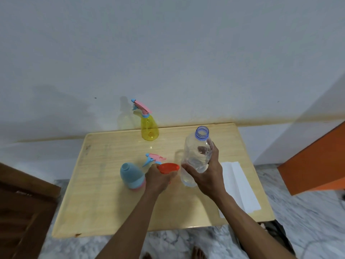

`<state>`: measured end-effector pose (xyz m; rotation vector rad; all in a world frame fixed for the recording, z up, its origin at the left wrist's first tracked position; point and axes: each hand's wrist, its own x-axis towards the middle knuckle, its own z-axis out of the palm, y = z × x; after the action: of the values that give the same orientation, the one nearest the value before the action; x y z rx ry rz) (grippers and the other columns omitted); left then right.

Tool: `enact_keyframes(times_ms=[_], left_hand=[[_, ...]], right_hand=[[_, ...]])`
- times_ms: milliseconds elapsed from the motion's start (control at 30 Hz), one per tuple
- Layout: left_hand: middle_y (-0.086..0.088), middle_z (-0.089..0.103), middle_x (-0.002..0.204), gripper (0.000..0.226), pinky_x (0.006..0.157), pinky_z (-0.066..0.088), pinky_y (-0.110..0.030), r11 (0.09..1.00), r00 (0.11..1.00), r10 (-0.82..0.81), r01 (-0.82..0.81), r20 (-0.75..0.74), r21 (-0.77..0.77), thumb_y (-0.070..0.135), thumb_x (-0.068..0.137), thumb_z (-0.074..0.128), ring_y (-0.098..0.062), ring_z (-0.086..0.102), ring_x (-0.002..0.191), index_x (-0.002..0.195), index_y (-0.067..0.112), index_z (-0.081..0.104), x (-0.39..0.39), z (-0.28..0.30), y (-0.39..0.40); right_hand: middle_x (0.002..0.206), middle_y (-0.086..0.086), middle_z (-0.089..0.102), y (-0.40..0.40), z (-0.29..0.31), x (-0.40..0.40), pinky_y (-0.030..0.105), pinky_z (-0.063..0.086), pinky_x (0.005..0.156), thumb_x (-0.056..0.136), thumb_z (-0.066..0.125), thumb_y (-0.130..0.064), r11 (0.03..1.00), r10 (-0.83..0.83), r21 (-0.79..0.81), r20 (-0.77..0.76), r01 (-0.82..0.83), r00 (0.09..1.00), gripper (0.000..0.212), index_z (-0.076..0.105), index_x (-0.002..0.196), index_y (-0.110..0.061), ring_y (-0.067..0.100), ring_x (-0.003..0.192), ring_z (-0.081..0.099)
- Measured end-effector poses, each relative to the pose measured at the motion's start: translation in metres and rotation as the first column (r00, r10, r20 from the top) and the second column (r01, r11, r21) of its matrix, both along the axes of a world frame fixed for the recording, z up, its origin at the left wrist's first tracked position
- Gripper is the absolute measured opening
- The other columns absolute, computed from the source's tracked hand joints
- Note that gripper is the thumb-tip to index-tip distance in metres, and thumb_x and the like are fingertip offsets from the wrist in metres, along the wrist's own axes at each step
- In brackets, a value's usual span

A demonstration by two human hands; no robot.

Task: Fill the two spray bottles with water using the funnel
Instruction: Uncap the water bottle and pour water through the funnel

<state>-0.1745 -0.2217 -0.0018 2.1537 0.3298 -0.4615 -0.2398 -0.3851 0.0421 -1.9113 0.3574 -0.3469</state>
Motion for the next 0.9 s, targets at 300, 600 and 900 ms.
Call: enact_keyframes(times_ms=[300, 600, 900], left_hand=[[-0.003, 0.064, 0.125, 0.084, 0.093, 0.054, -0.034, 0.996, 0.999, -0.027, 0.030, -0.042, 0.083, 0.060, 0.070, 0.076, -0.023, 0.061, 0.113, 0.135, 0.014, 0.051, 0.003, -0.019, -0.010], [-0.005, 0.067, 0.115, 0.074, 0.081, 0.053, -0.028, 0.992, 0.996, -0.058, 0.065, -0.064, 0.107, 0.060, 0.077, 0.073, -0.020, 0.064, 0.101, 0.128, 0.010, 0.054, 0.003, -0.022, -0.011], [0.000, 0.067, 0.095, 0.053, 0.068, 0.038, -0.020, 0.964, 0.987, -0.161, 0.158, -0.004, 0.214, 0.050, 0.084, 0.072, -0.013, 0.060, 0.083, 0.115, 0.008, 0.061, -0.006, -0.008, -0.006]], right_hand=[[0.143, -0.009, 0.055, 0.000, -0.003, 0.000, 0.034, 0.054, 0.097, 0.068, 0.094, -0.037, 0.999, 0.001, -0.053, 0.024, 0.000, 1.000, 0.108, 0.022, 0.148, -0.041, 0.012, 0.123, 0.059], [0.143, -0.013, 0.053, 0.000, -0.002, 0.002, 0.006, 0.044, 0.089, 0.069, 0.093, -0.037, 0.998, 0.004, -0.058, 0.032, -0.002, 0.999, 0.105, 0.020, 0.143, -0.052, 0.002, 0.119, 0.055], [0.146, -0.012, 0.051, 0.002, 0.000, -0.001, 0.040, 0.055, 0.099, 0.067, 0.094, -0.040, 0.999, -0.005, -0.038, -0.016, 0.004, 1.000, 0.110, 0.020, 0.149, -0.040, 0.013, 0.126, 0.057]])
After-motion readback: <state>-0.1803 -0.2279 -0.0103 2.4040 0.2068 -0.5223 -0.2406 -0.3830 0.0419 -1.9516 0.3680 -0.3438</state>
